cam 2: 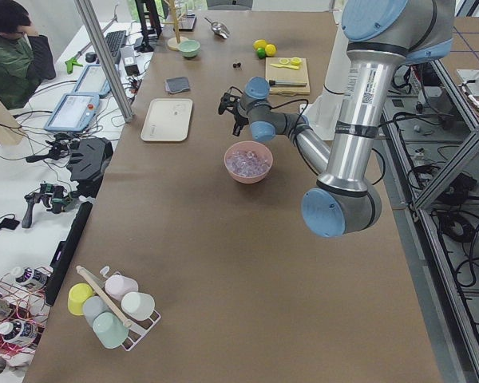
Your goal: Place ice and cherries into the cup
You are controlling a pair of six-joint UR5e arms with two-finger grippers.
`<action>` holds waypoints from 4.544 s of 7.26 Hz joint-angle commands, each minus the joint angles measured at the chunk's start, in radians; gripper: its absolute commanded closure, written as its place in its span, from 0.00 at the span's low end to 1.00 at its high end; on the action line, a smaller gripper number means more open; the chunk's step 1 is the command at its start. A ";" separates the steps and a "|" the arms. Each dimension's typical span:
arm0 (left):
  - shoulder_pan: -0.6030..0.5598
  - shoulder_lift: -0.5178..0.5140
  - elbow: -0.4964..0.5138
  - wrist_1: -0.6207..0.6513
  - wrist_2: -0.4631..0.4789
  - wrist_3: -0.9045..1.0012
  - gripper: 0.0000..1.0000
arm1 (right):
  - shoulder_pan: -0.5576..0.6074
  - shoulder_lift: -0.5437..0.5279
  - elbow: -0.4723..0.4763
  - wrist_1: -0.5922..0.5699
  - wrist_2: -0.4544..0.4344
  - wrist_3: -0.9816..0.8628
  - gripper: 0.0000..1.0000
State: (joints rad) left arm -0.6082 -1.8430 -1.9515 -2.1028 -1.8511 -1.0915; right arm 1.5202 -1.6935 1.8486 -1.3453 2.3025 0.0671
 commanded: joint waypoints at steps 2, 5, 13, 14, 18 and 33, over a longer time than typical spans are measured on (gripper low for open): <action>0.136 -0.200 0.109 0.001 0.160 -0.227 1.00 | 0.000 0.000 0.001 0.000 0.000 0.000 0.00; 0.258 -0.310 0.177 0.003 0.355 -0.378 1.00 | 0.000 0.002 0.001 0.000 0.000 0.003 0.00; 0.321 -0.300 0.177 0.001 0.428 -0.377 0.18 | 0.000 0.000 0.000 0.000 0.015 0.000 0.00; 0.321 -0.298 0.168 0.001 0.425 -0.377 0.03 | 0.000 0.000 0.000 0.000 0.015 0.002 0.00; 0.272 -0.044 -0.137 0.288 0.409 -0.145 0.02 | -0.003 0.003 0.006 0.002 0.041 0.020 0.00; -1.170 0.579 0.091 0.587 -0.557 1.467 0.02 | -0.492 0.161 -0.034 0.190 -0.240 0.591 0.00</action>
State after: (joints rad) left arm -1.7761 -1.2668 -1.8627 -1.4946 -2.4041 0.3771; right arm 1.1056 -1.5568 1.8440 -1.1620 2.1237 0.6193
